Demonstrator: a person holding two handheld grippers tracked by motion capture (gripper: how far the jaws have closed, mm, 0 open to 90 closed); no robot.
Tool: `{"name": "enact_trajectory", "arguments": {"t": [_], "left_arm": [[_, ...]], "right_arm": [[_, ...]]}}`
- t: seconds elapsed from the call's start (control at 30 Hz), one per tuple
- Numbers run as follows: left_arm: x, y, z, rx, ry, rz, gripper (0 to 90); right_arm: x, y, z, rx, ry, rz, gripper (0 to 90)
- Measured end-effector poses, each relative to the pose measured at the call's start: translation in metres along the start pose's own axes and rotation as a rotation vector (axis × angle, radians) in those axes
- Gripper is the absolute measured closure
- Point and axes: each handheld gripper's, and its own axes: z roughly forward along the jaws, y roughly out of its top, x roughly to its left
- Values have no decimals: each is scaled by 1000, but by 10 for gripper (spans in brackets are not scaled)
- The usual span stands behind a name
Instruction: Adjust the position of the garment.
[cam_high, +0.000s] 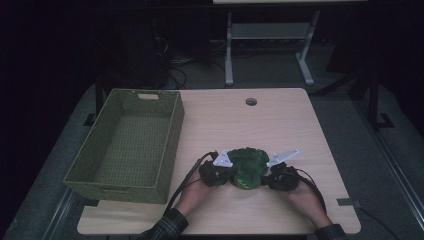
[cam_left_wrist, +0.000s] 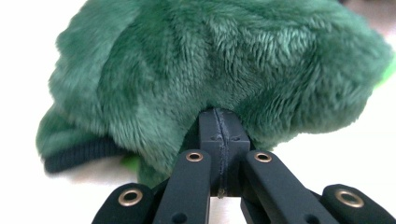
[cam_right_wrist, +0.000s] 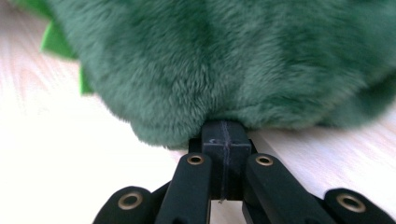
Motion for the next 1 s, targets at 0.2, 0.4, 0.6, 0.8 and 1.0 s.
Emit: {"name": "enact_trajectory", "arguments": {"t": [0.2,0.4,0.6,0.8,1.0], "left_arm": [[7,1,-12,-35,35,-21,869],[1,-1,-42,-53,23,-36,868],[-15,-7,-50,-66,-43,-69,878],[-30,-6,-45,-67,-72,-55,894],[-35,-2,-36,-68,-99,-67,897]], "right_arm": [[5,0,-1,-3,11,-21,900],[-10,0,-29,-93,-41,6,900],[-43,11,-41,-167,-117,64,900],[-72,30,-33,-192,-136,96,900],[-83,54,-15,-184,-119,76,900]]}}
